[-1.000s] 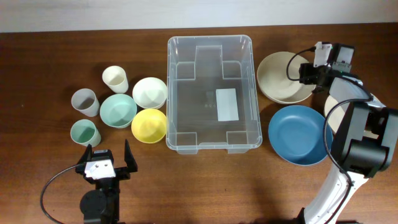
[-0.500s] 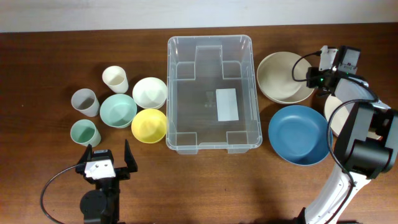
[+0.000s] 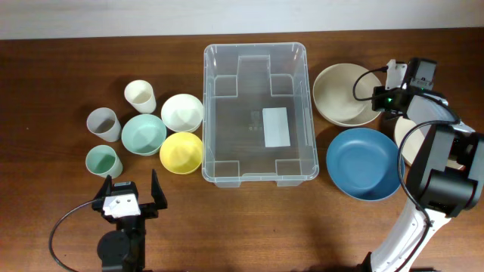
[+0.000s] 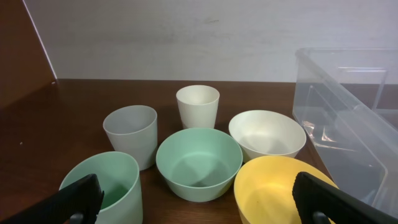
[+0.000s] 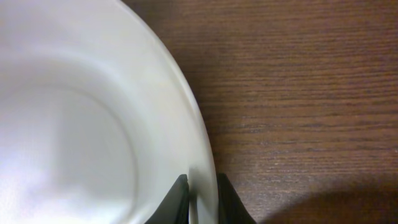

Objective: Pack container
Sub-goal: 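Lower the right gripper and pinch the cream bowl's rim, then lift the cream bowl and carry it left over the container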

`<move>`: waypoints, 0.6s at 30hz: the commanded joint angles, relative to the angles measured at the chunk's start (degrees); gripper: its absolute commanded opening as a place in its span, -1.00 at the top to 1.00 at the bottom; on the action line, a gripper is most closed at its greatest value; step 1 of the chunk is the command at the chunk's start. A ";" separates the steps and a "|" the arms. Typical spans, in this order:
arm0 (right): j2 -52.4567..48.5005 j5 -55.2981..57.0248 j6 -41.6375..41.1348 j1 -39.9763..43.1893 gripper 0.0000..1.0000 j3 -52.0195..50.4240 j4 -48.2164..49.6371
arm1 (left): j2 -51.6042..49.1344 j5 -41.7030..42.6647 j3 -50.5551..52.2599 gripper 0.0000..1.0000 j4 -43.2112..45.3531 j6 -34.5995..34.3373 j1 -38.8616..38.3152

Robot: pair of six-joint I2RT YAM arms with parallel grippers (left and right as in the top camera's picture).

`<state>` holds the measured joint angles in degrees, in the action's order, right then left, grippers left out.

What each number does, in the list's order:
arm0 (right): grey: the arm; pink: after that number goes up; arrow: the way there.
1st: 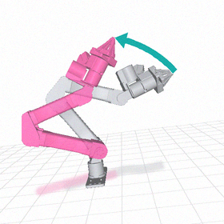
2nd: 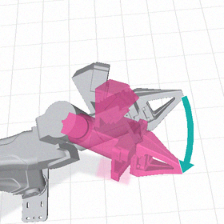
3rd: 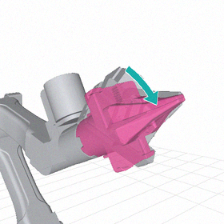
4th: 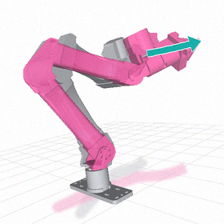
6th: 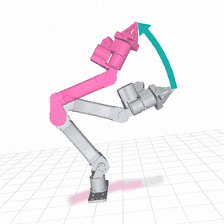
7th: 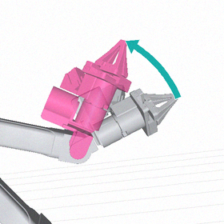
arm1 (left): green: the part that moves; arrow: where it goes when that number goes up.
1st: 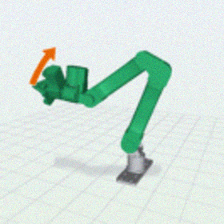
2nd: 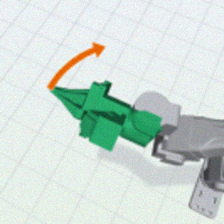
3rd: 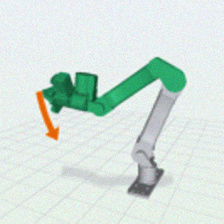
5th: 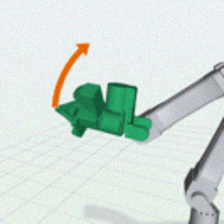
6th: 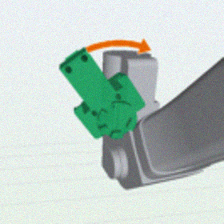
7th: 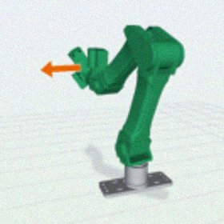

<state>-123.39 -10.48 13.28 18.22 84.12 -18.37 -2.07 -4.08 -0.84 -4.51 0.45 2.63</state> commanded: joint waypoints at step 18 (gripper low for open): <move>-0.33 -1.64 -15.93 3.56 0.92 3.76 -6.05 | 0.42 0.17 0.31 -0.99 0.13 0.87 -0.24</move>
<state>-123.39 -12.16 -1.72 20.45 85.25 -22.28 -2.07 -4.08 -0.84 -4.51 0.45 2.63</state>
